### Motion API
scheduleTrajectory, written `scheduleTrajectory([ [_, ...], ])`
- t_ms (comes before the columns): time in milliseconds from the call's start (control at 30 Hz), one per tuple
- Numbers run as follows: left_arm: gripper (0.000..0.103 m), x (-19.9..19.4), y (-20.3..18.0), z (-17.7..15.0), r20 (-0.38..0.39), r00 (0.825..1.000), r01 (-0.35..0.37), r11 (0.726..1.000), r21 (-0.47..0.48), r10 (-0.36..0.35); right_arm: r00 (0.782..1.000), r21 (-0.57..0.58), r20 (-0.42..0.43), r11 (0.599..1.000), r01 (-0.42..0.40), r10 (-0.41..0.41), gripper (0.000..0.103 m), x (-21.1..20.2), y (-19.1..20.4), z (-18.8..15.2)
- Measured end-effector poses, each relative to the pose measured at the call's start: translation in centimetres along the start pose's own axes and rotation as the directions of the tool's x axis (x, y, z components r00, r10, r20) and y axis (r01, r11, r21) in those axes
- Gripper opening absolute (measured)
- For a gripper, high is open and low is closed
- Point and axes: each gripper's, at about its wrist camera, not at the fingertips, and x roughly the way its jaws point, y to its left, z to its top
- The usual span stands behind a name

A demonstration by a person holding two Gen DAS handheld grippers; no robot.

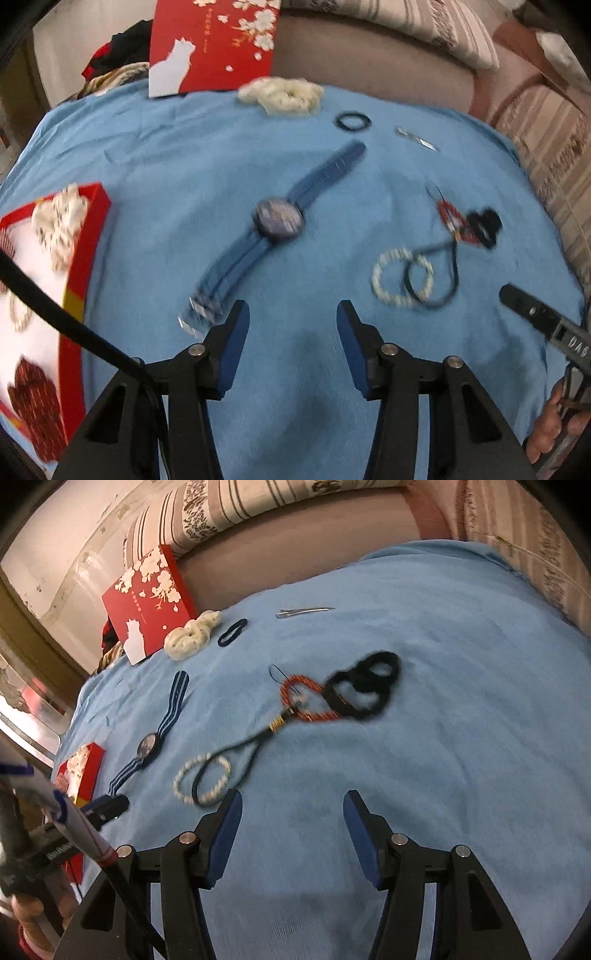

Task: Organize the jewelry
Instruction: 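Move both tools back toward the remaining jewelry, then grasp the blue striped watch with the left tool while the right grasps the black cord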

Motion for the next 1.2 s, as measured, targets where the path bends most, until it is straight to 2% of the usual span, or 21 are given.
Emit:
scheduleTrajectory([
  [33, 0.048, 0.2, 0.3, 0.6, 0.004, 1.0, -0.001, 1.0, -0.003, 0.001, 1.0, -0.001, 0.02, 1.0, -0.007, 0.008, 0.062, 0.5, 0.2, 0.4],
  [200, 0.048, 1.7, 2.2, 3.6, 0.023, 1.0, -0.009, 1.0, 0.026, 0.009, 1.0, -0.007, -0.006, 1.0, -0.021, 0.021, 0.062, 3.3, 1.0, 2.0],
  [400, 0.05, 4.9, 2.1, 4.7, -0.027, 0.998, 0.059, 0.994, 0.089, -0.057, 0.999, 0.028, -0.015, 0.999, -0.033, 0.033, 0.062, 5.0, 0.8, 3.2],
  [533, 0.054, 6.4, 1.1, 4.9, -0.051, 0.996, 0.078, 0.99, 0.12, -0.072, 1.0, 0.041, -0.007, 0.999, -0.017, 0.017, 0.062, 5.6, 1.1, 3.9],
  [567, 0.054, 6.7, 0.8, 4.9, -0.047, 0.997, 0.064, 0.99, 0.128, -0.059, 1.0, 0.038, -0.003, 0.999, -0.001, 0.001, 0.058, 5.7, 1.3, 4.0],
  [633, 0.053, 7.0, 0.4, 5.0, -0.039, 0.999, 0.036, 0.988, 0.147, -0.031, 0.999, 0.023, 0.005, 0.999, 0.049, -0.049, 0.039, 5.9, 1.6, 4.0],
  [667, 0.05, 7.1, 0.2, 5.0, -0.036, 0.999, 0.017, 0.988, 0.154, -0.012, 0.997, 0.012, 0.01, 0.997, 0.077, -0.077, 0.022, 6.0, 1.8, 3.9],
  [700, 0.041, 7.1, 0.0, 5.0, -0.023, 1.0, -0.011, 0.988, 0.157, 0.015, 0.996, 0.006, 0.012, 0.996, 0.089, -0.089, 0.012, 6.1, 1.8, 3.8],
  [733, 0.041, 7.0, 0.0, 5.0, -0.024, 1.0, -0.009, 0.988, 0.157, 0.013, 0.997, 0.014, 0.013, 0.997, 0.081, -0.081, 0.011, 6.0, 1.8, 3.7],
  [833, 0.041, 5.9, 0.7, 4.9, -0.027, 0.999, 0.043, 0.993, 0.107, -0.04, 0.999, 0.044, 0.021, 0.998, 0.036, -0.036, 0.009, 5.0, 1.6, 3.7],
  [933, 0.041, 3.5, 1.4, 4.4, 0.007, 0.999, 0.043, 0.997, 0.071, -0.044, 0.998, 0.021, 0.064, 1.0, 0.01, -0.011, 0.009, 2.5, 2.4, 3.7],
  [1200, 0.041, -5.8, 5.2, 2.4, 0.1, 0.992, 0.079, 0.996, -0.041, -0.074, 0.988, -0.066, 0.14, 0.996, -0.051, 0.06, 0.009, -4.3, 6.6, 3.4],
])
